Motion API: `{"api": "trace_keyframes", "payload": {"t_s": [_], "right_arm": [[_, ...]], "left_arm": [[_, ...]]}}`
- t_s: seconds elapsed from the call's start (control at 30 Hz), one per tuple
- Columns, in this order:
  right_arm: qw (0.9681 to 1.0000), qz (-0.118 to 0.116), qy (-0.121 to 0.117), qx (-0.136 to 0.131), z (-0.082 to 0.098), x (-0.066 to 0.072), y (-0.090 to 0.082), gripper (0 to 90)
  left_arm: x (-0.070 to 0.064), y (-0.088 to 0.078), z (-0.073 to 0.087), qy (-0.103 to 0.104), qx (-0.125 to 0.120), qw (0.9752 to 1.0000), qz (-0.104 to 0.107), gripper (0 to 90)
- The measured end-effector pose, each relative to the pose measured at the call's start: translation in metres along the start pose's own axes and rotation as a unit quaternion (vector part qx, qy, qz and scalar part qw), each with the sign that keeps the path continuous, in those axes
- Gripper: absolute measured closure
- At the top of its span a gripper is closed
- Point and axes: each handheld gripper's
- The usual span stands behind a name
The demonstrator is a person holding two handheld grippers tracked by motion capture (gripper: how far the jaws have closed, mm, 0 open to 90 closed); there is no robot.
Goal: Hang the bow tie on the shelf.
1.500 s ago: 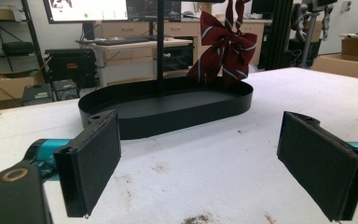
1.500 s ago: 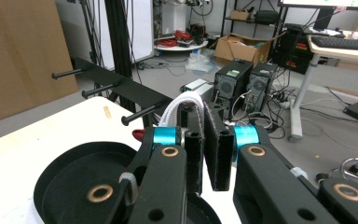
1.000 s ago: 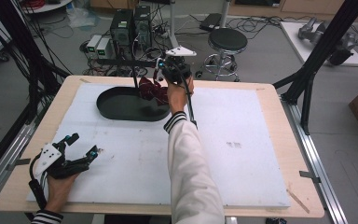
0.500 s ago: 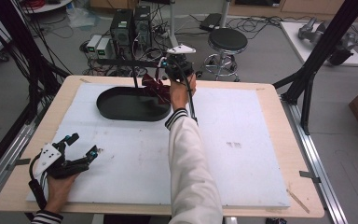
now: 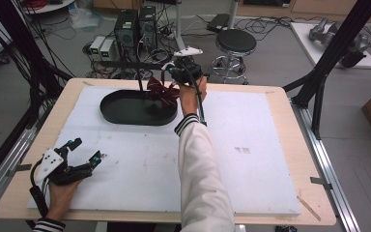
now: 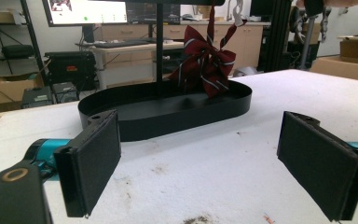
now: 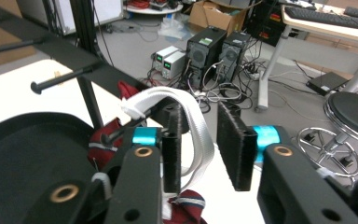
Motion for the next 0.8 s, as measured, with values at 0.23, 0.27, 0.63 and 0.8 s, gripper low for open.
{"api": "trace_keyframes", "payload": {"t_s": [0.23, 0.27, 0.63, 0.8], "right_arm": [[0.9994, -0.025, 0.005, 0.025, 0.006, -0.005, 0.000, 38.9], [0.9994, -0.025, 0.005, 0.025, 0.006, -0.005, 0.000, 38.9], [0.9970, -0.070, -0.002, 0.032, 0.006, -0.007, -0.029, 11.6], [0.9964, -0.083, -0.006, -0.018, 0.004, -0.011, -0.063, 11.7]], "left_arm": [[0.000, 0.000, 0.000, 0.001, 0.000, 1.0000, 0.000, 13.9], [0.000, 0.000, 0.000, 0.001, 0.001, 1.0000, 0.000, 13.9], [0.000, 0.002, -0.001, -0.002, 0.009, 0.9999, -0.005, 13.9], [0.000, 0.001, 0.000, -0.003, 0.005, 1.0000, -0.007, 13.8]]}}
Point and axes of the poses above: each handheld gripper's, and its own axes: y roughly forward along the jaws, z roughly out of its underside, x roughly to its left, and after that the axes turned 4 degrees about x, right-handed
